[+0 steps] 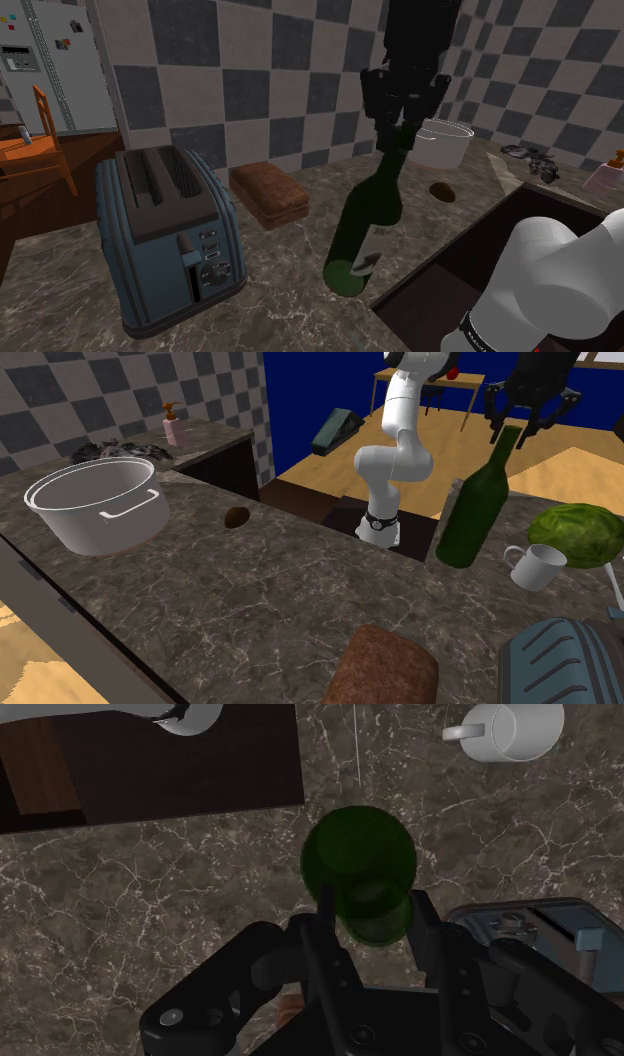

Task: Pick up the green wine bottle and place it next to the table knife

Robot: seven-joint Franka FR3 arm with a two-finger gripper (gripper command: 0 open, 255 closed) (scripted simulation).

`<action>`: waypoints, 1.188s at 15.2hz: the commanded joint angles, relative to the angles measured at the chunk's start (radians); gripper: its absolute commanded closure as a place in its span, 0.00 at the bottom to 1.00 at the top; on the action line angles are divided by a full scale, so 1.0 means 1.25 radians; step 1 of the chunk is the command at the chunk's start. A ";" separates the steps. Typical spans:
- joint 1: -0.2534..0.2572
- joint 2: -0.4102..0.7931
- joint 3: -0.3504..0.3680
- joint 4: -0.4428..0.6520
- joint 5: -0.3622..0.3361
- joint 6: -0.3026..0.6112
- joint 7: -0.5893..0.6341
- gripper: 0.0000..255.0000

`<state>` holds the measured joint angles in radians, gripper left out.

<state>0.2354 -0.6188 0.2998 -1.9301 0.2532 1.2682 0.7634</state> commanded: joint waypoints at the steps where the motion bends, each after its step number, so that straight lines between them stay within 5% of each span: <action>1: 0.008 -0.006 0.028 0.005 0.021 -0.003 0.037 1.00; 18: 0.035 0.037 0.303 0.114 0.162 0.032 0.353 1.00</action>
<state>0.2754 -0.5640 0.6728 -1.7712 0.4488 1.2963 1.2014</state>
